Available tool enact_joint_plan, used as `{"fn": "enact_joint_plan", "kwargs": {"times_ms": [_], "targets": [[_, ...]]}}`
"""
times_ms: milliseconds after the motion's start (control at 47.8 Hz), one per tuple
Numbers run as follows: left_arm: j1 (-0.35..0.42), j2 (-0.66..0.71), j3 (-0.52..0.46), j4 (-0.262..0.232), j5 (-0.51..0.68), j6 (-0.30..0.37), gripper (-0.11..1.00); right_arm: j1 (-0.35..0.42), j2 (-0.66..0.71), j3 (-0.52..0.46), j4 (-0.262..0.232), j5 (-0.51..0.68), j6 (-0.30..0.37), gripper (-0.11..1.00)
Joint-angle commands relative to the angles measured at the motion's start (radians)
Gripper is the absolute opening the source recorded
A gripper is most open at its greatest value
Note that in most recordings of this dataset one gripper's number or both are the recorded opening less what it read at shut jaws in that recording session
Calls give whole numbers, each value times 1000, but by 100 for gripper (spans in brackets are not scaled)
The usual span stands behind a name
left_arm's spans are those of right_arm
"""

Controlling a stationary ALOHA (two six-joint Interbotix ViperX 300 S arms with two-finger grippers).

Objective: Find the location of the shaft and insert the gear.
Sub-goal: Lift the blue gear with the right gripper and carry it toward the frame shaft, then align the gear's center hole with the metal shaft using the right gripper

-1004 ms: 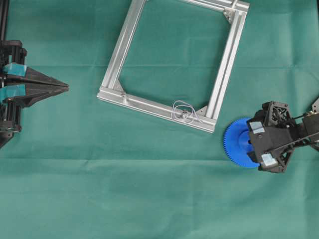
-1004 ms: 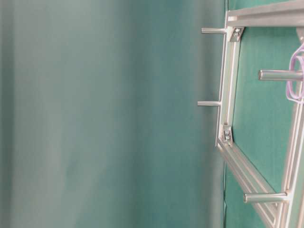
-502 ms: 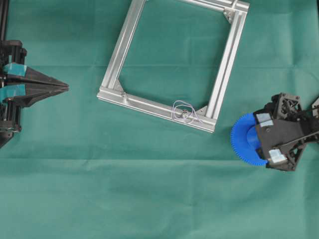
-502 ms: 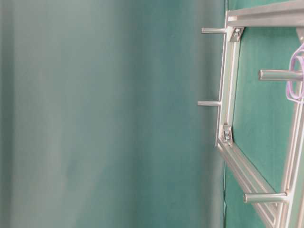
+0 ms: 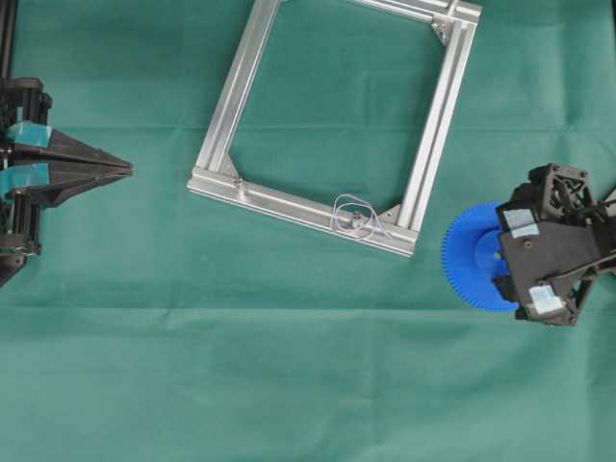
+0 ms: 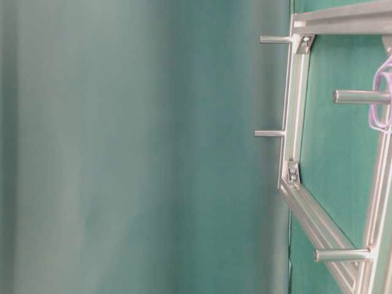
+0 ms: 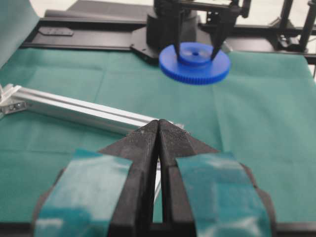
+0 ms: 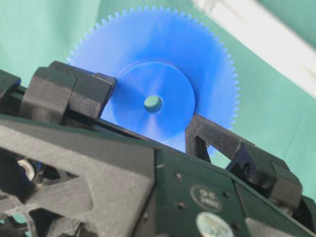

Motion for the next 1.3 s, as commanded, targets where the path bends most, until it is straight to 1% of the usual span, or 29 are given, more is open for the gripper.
{"fn": "enact_joint_plan", "kwargs": {"times_ms": [0,84,167,356,502,816,983,1130,1276], "targets": [[3,11,-21,-3,-6,-2,1,2,5,-44,-6,-31,0,69],[3,11,-23,-3,-6,-2,1,2,23,-64,-14,-40,0,69],[3,11,-21,-3,-6,-2,1,2,51,-92,-32,-41,-2,69],[3,11,-21,-3,6,-3,1,-8,124,-175,-61,-37,-2,69],[3,11,-21,-3,12,-18,1,-35,184,-236,-83,-32,-2,69],[3,11,-20,-3,35,-28,1,-120,284,-350,-89,-34,-6,69],[3,11,-20,-3,51,-28,1,-164,330,-396,-106,-40,-9,69],[3,11,-20,-3,51,-28,1,-190,368,-420,-112,-43,-12,68],[3,11,-18,-3,51,-28,1,-213,402,-423,-114,-64,-12,69]]}}
